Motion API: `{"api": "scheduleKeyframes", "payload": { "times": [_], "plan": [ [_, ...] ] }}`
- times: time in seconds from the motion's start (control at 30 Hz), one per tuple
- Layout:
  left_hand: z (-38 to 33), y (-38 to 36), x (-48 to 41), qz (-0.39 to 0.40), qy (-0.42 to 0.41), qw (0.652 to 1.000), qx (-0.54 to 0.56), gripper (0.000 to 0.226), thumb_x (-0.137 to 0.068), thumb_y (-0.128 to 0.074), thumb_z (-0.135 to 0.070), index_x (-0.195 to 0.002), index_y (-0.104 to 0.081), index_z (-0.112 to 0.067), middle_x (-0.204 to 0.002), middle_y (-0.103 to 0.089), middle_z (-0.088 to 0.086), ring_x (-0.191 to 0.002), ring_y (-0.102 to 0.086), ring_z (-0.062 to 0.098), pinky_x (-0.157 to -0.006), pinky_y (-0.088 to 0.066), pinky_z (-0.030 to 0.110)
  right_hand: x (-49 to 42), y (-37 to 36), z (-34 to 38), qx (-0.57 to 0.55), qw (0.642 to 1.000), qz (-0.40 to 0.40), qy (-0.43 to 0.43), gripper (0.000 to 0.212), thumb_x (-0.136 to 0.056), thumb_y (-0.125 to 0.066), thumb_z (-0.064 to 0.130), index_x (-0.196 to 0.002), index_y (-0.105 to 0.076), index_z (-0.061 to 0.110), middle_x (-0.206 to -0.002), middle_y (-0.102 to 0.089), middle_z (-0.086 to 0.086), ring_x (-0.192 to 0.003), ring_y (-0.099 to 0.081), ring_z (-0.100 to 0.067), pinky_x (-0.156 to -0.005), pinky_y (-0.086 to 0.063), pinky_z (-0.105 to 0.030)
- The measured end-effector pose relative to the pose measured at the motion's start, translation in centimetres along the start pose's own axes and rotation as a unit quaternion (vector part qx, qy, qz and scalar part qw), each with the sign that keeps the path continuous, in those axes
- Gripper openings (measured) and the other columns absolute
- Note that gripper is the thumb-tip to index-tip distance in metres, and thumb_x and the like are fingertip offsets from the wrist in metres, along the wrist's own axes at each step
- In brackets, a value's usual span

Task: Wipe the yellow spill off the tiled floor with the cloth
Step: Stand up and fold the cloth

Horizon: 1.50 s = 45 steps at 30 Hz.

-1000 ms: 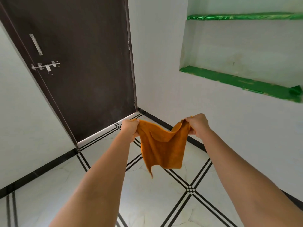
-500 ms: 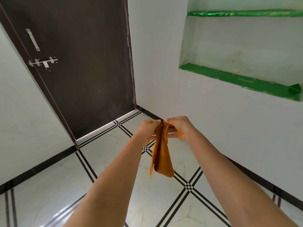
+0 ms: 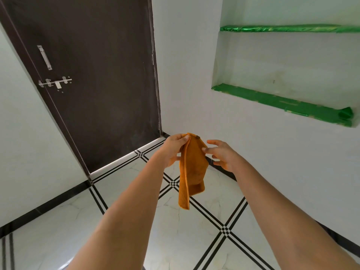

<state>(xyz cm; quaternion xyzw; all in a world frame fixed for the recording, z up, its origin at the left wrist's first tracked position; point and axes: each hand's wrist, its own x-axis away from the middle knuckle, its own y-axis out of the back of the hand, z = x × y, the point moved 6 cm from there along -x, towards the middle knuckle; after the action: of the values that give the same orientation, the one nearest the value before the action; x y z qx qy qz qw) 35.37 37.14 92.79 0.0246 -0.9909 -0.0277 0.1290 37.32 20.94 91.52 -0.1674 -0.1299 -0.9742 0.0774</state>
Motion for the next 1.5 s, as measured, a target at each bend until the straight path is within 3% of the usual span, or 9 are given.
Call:
{"api": "scheduleKeyframes", "payload": {
  "times": [0.17,0.37,0.53,0.67,0.73,0.9,1.07,1.37,1.5],
  "plan": [
    [-0.9,0.7,0.4,0.031,0.004,0.999,0.008,0.038,-0.094,-0.049,-0.033,-0.130,-0.043,-0.020,-0.124,-0.047,0.000,-0.115,-0.045,0.027,-0.096,-0.041,0.052,0.3,-1.0,-0.5,0.028,0.995,0.094,-0.007,0.046,-0.087,-0.064,0.027,-0.129,-0.049,0.013,-0.136,-0.050,-0.008,-0.126,-0.044,-0.028,-0.110,-0.023,-0.053],
    [-1.3,3.3,1.0,-0.044,-0.042,0.998,-0.036,0.024,-0.096,-0.044,-0.036,-0.117,-0.047,-0.027,-0.120,-0.051,-0.001,-0.111,-0.049,0.025,-0.090,-0.045,0.047,1.6,0.8,1.8,-0.049,0.997,0.040,0.038,0.024,-0.081,-0.070,0.016,-0.101,-0.060,0.005,-0.109,-0.062,-0.008,-0.092,-0.058,-0.018,-0.099,-0.038,-0.039],
    [-5.3,4.3,1.3,-0.061,-0.118,0.990,0.051,0.029,-0.095,-0.042,-0.042,-0.117,-0.051,-0.024,-0.117,-0.057,0.003,-0.106,-0.057,0.025,-0.082,-0.050,0.042,2.6,1.9,7.7,-0.086,0.985,0.078,0.129,0.030,-0.085,-0.065,0.027,-0.109,-0.057,0.010,-0.119,-0.060,-0.009,-0.110,-0.056,-0.028,-0.088,-0.047,-0.044],
    [-1.7,3.2,0.3,0.035,0.050,0.995,0.076,0.067,-0.078,-0.040,-0.074,-0.114,-0.050,-0.019,-0.119,-0.059,0.011,-0.106,-0.060,0.033,-0.086,-0.051,0.047,0.7,0.4,4.3,-0.072,0.992,0.104,-0.004,0.074,-0.081,-0.055,0.059,-0.137,-0.036,0.016,-0.139,-0.046,-0.011,-0.125,-0.046,-0.036,-0.092,-0.043,-0.057],
    [3.5,2.3,1.1,0.077,0.133,0.987,0.053,0.080,-0.070,-0.043,-0.079,-0.117,-0.049,-0.014,-0.121,-0.058,0.011,-0.106,-0.058,0.031,-0.082,-0.052,0.042,0.4,-0.6,-0.9,-0.039,0.990,0.117,-0.075,0.072,-0.082,-0.063,0.048,-0.137,-0.038,0.008,-0.136,-0.050,-0.014,-0.122,-0.048,-0.036,-0.097,-0.042,-0.056],
    [6.9,1.0,1.4,0.088,0.110,0.990,0.001,0.042,-0.085,-0.064,-0.013,-0.125,-0.050,-0.009,-0.125,-0.055,0.009,-0.117,-0.050,0.028,-0.104,-0.039,0.047,0.3,-0.4,-3.4,-0.059,0.993,0.080,-0.063,0.052,-0.083,-0.068,0.014,-0.131,-0.049,0.007,-0.127,-0.056,-0.016,-0.114,-0.053,-0.033,-0.098,-0.044,-0.049],
    [3.3,1.9,0.5,0.003,0.042,0.982,0.186,0.051,-0.090,-0.057,-0.019,-0.136,-0.037,-0.015,-0.132,-0.048,0.004,-0.120,-0.048,0.030,-0.092,-0.043,0.047,0.3,0.0,-2.5,-0.073,0.991,0.111,-0.023,0.071,-0.080,-0.072,0.011,-0.139,-0.037,0.030,-0.132,-0.052,-0.007,-0.115,-0.054,-0.028,-0.108,-0.028,-0.051],
    [1.5,3.9,0.8,-0.036,0.030,0.993,0.107,0.082,-0.080,-0.069,-0.006,-0.144,-0.020,-0.026,-0.144,-0.032,0.009,-0.129,-0.036,0.037,-0.100,-0.034,0.056,0.5,0.8,0.6,-0.093,0.993,0.058,0.049,0.033,-0.084,-0.063,-0.003,-0.112,-0.057,0.014,-0.113,-0.058,-0.013,-0.101,-0.056,-0.025,-0.092,-0.047,-0.041],
    [-0.7,4.1,0.5,0.001,-0.007,0.999,0.034,0.077,-0.080,-0.064,0.008,-0.140,-0.032,-0.027,-0.143,-0.035,0.007,-0.130,-0.037,0.036,-0.101,-0.036,0.051,0.4,0.7,3.1,0.120,0.984,0.030,0.125,0.050,-0.080,-0.066,-0.004,-0.125,-0.051,0.012,-0.124,-0.051,-0.008,-0.116,-0.049,-0.026,-0.096,-0.044,-0.040]
  ]
}}
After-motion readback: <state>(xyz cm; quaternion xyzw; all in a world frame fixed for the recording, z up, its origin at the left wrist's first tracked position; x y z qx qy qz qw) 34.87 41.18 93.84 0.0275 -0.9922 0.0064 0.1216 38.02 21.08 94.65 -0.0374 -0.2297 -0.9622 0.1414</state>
